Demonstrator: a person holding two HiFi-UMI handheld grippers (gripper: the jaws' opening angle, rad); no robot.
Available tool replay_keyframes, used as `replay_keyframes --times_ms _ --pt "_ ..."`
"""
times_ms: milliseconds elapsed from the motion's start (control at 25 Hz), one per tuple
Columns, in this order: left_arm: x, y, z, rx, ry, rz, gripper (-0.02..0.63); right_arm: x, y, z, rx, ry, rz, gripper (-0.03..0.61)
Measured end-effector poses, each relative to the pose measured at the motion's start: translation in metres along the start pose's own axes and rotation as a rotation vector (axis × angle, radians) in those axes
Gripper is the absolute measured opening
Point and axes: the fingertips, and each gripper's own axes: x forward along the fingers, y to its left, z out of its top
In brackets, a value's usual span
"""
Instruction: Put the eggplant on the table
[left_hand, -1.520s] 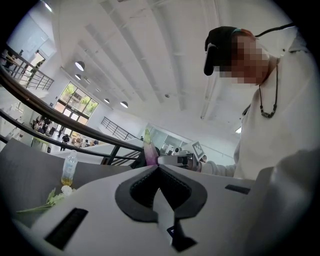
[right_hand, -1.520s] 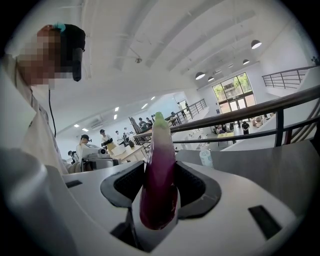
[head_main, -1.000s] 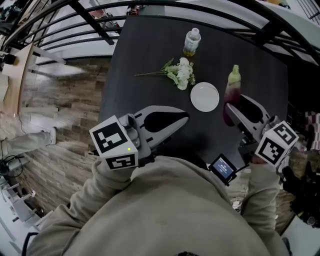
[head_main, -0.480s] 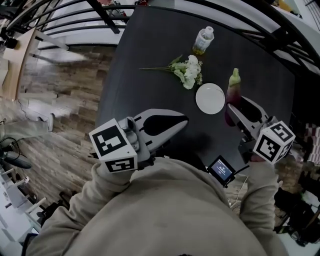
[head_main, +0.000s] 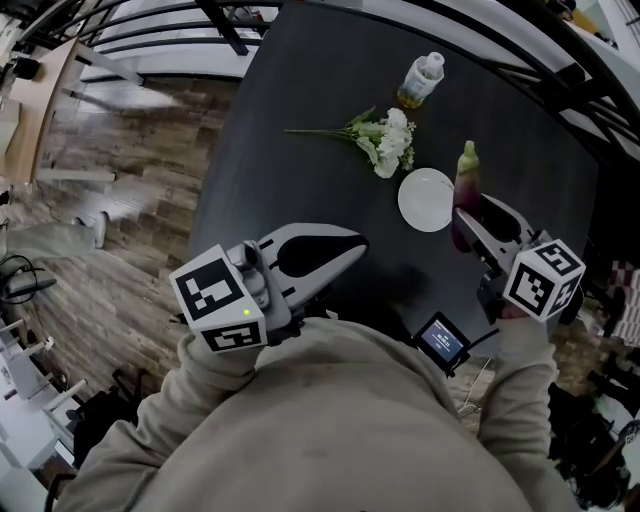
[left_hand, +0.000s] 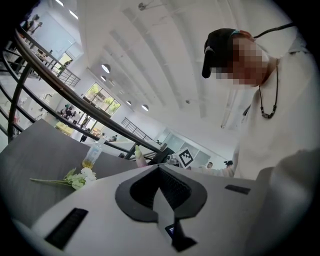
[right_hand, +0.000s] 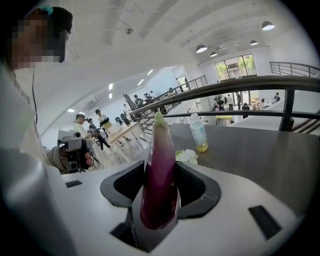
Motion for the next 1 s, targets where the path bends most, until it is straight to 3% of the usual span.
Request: replay_keyframes --times_ms 1000 --pt "-0.023 0.010 -0.028 -0.072 -0.020 0.097 0.006 0.053 -0.045 -0.057 -0.031 0.191 -0.052 0.206"
